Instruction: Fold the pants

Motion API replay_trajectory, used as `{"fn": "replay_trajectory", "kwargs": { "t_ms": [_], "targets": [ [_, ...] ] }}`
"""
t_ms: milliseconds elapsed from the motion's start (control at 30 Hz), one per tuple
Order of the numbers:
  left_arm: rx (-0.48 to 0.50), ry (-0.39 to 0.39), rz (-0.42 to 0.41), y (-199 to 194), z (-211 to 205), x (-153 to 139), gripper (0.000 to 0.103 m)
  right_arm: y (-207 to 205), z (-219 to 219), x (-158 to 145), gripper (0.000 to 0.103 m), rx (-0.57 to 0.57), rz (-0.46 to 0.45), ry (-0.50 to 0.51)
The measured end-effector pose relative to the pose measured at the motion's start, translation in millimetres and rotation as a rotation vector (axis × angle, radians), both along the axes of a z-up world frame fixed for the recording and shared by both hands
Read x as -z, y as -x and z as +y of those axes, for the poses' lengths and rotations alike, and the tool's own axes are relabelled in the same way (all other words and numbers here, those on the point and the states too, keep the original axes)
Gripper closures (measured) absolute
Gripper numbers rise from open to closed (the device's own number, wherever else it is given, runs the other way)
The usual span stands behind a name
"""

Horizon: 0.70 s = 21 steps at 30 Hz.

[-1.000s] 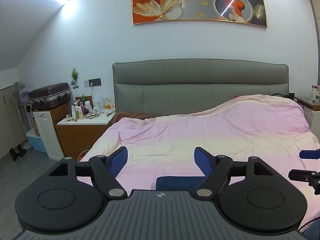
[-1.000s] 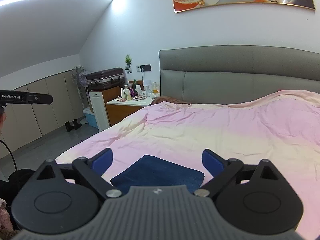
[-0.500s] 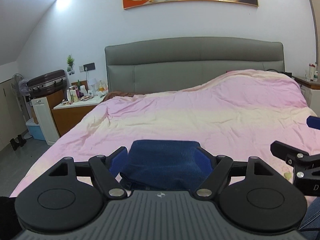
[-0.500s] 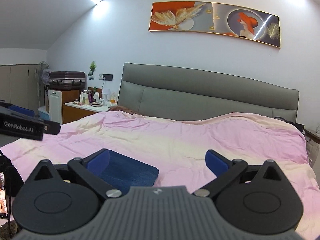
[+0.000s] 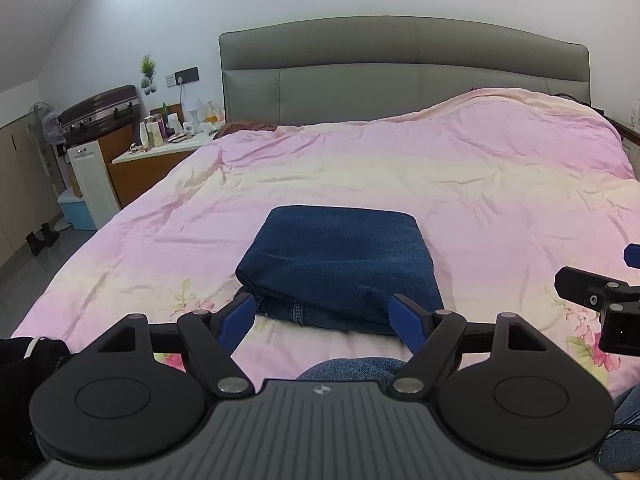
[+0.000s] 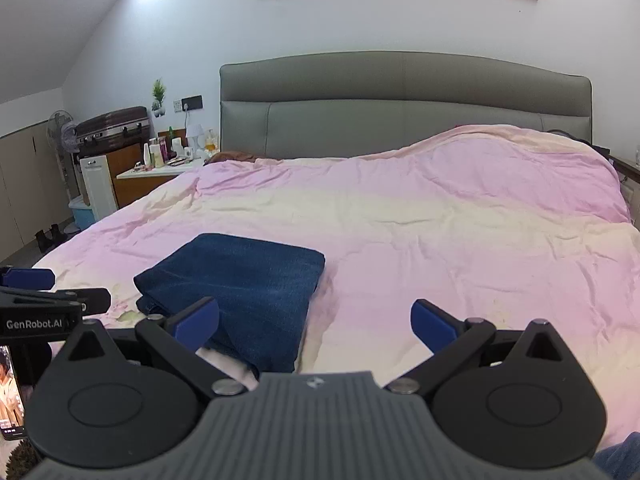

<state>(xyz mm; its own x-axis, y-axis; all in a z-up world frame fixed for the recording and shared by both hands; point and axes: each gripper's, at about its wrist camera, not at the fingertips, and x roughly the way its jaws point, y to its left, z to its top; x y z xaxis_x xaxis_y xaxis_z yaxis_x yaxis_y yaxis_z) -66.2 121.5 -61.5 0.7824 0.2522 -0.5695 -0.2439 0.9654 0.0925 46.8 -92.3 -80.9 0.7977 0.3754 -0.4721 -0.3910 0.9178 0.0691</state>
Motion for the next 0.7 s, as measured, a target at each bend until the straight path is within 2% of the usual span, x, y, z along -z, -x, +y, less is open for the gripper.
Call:
{"fn": "replay_trajectory", "kwargs": {
  "t_ms": [233, 700],
  "targets": [
    [0.026, -0.003, 0.02, -0.6, -4.4, -0.7, 0.014, 0.4, 0.0, 1.9, 0.005, -0.005, 0.014, 0.006],
    [0.031, -0.021, 0.007, 5.1, -6.2, -11.0, 0.014, 9.3, -5.9, -4.8, 0.005, -0.016, -0.001, -0.005]
  ]
}}
